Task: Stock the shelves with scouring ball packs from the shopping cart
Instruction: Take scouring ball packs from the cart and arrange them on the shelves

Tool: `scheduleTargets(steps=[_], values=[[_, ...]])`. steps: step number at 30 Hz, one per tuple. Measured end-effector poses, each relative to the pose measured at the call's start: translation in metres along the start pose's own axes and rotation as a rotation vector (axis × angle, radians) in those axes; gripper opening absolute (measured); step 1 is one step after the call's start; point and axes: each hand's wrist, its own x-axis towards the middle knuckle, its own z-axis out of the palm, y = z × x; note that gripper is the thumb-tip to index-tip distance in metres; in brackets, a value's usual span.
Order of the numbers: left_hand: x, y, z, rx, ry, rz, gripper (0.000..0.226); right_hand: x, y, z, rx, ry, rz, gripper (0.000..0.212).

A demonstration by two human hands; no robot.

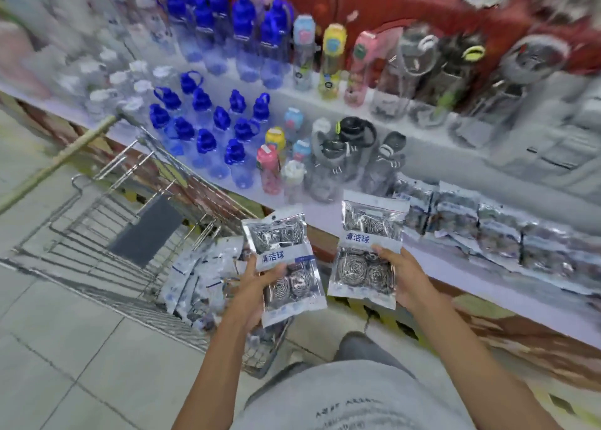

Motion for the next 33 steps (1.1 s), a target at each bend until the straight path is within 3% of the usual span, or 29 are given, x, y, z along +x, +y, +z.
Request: scheduleTargets(steps=[2, 3, 5, 9, 15, 18, 26, 30, 33], values=[[0.0, -0.009, 0.022, 0.042, -0.074, -0.028, 0.073, -0.014, 0.003, -0.035, 0.041, 0.066, -0.017, 0.03], [0.0, -0.013, 0.034, 0.059, -0.11, -0.043, 0.067, -0.02, 0.005, -0.053, 0.061, 0.091, -0.022, 0.036], [0.0, -0.022, 0.06, 0.093, -0.15, -0.081, 0.075, -0.032, 0.01, -0.088, 0.111, 0.135, -0.037, 0.039], [-0.002, -0.044, 0.12, 0.166, -0.236, -0.089, 0.06, -0.06, 0.02, -0.161, 0.201, 0.224, -0.022, 0.048], [-0.02, -0.084, 0.208, 0.152, -0.315, -0.146, 0.056, -0.091, 0.035, -0.262, 0.301, 0.31, -0.046, 0.032], [-0.028, -0.099, 0.243, 0.175, -0.309, -0.153, 0.055, -0.092, 0.037, -0.297, 0.282, 0.333, -0.033, 0.045], [0.003, -0.106, 0.287, 0.234, -0.232, -0.235, 0.081, -0.053, 0.013, -0.341, 0.228, 0.316, 0.033, 0.045], [0.037, -0.094, 0.303, 0.24, -0.182, -0.24, 0.076, -0.014, -0.011, -0.346, 0.198, 0.315, 0.061, 0.039], [0.073, -0.081, 0.316, 0.28, -0.161, -0.214, 0.054, 0.021, -0.034, -0.345, 0.138, 0.324, 0.07, 0.038]])
